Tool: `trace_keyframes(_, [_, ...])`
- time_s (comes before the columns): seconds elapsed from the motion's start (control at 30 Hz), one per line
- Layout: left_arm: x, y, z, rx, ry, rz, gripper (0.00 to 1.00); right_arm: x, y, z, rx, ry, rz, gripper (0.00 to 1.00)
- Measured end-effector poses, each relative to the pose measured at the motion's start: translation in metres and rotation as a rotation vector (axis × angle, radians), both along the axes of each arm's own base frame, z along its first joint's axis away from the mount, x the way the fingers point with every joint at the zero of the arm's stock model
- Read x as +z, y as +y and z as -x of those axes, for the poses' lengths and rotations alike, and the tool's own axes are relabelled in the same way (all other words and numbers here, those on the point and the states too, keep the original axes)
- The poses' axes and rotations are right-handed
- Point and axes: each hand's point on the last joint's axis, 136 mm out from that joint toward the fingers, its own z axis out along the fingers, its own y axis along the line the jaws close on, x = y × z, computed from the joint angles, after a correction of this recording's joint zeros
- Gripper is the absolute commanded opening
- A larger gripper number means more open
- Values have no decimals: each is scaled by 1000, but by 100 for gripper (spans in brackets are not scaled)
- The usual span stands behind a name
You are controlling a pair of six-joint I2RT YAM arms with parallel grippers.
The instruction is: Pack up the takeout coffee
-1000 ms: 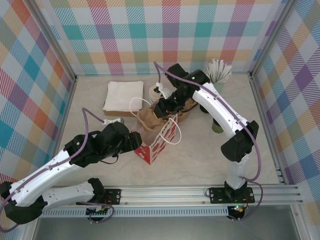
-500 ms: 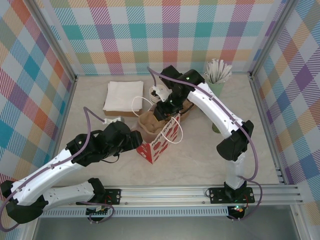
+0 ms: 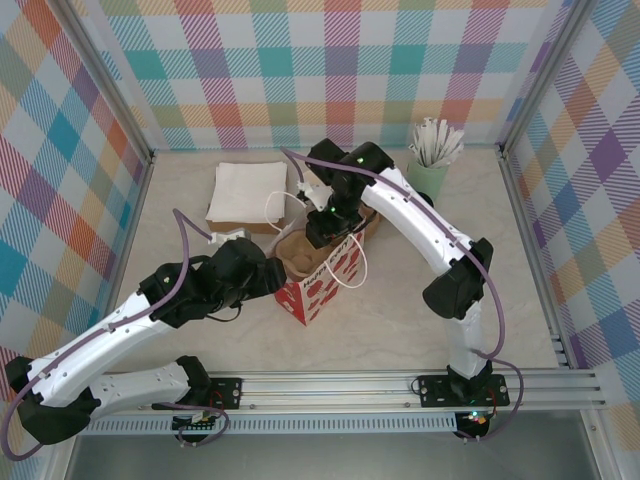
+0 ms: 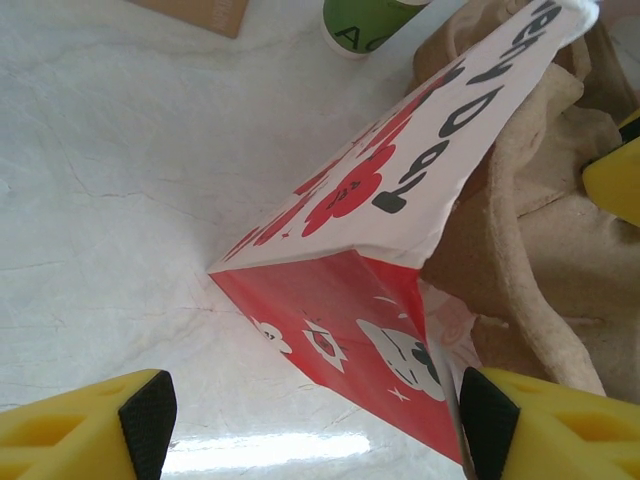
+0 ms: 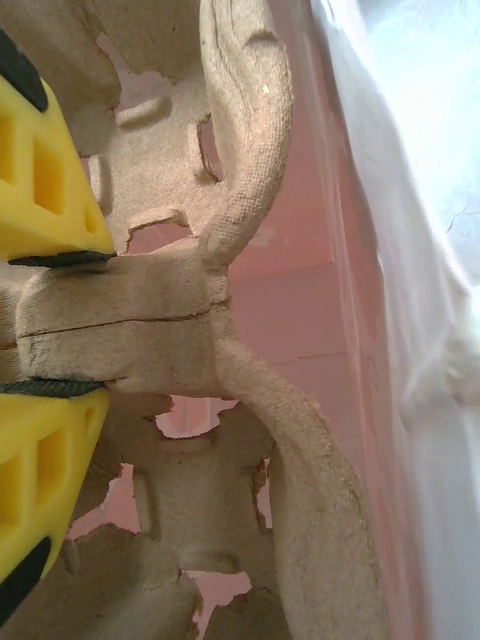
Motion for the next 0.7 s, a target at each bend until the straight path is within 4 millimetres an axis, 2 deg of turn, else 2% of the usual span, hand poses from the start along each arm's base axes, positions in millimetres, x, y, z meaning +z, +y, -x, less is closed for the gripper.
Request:
trace_keyframes(0.33, [11, -2, -5, -10, -41, 7, 82, -10, -5, 5, 17, -21, 88, 34])
trace_keyframes(0.47, [17, 1, -10, -8, -63, 1, 87, -13, -5, 4, 21, -34, 110, 34])
trace_keyframes(0.7, [24, 14, -31, 52, -94, -12, 92, -14, -5, 3, 23, -48, 123, 34])
